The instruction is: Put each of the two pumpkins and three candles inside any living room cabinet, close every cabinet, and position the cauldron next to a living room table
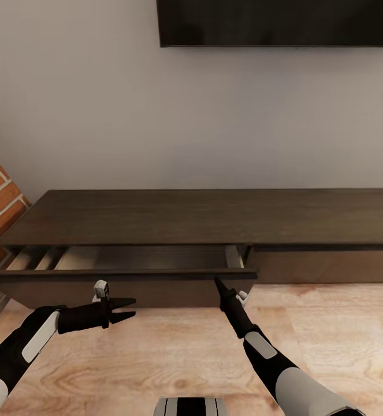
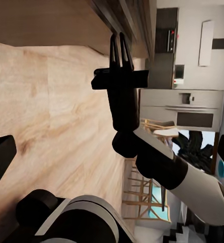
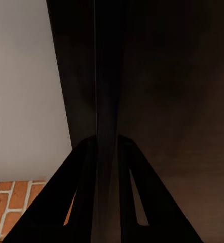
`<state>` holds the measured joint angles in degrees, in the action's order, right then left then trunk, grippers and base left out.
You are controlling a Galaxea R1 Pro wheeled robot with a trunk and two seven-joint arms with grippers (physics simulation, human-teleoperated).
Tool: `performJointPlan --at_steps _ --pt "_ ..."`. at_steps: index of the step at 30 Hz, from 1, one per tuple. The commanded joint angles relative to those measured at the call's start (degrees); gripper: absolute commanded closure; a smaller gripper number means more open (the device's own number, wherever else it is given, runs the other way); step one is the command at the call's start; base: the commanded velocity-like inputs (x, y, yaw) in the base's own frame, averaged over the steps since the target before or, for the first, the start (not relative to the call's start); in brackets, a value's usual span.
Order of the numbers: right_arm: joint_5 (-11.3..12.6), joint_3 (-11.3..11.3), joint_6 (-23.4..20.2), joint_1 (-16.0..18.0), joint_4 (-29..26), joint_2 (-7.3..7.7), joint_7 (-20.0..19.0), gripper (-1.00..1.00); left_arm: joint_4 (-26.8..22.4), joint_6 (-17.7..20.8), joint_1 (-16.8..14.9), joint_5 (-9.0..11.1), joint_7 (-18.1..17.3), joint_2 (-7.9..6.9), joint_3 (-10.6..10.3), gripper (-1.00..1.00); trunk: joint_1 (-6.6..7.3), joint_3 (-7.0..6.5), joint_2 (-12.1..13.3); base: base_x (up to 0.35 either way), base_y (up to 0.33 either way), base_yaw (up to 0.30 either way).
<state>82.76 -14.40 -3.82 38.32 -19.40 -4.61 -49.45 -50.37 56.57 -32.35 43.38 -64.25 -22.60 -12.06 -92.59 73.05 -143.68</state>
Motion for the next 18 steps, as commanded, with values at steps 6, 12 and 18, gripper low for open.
performJointPlan --at_steps 6,12,18 --pt "0.61 -0.19 -0.65 0.00 0.16 0.04 -0.20 1.00 0.01 0.29 -0.03 0.22 -0.09 -0.07 -0.16 -1.00 0.04 0.05 -0.02 -0.251 0.000 0.000" --pt "0.57 -0.19 -0.81 0.00 0.16 0.04 -0.20 1.00 0.01 0.29 -0.03 0.22 -0.09 -0.07 -0.16 -1.00 0.04 0.05 -0.02 -0.095 0.000 0.000" --pt "0.53 -0.22 -0.90 0.00 0.16 0.04 -0.20 1.00 0.01 0.29 -0.04 0.29 -0.09 -0.07 -0.12 -1.00 0.04 0.05 -0.02 -0.142 0.000 0.000"
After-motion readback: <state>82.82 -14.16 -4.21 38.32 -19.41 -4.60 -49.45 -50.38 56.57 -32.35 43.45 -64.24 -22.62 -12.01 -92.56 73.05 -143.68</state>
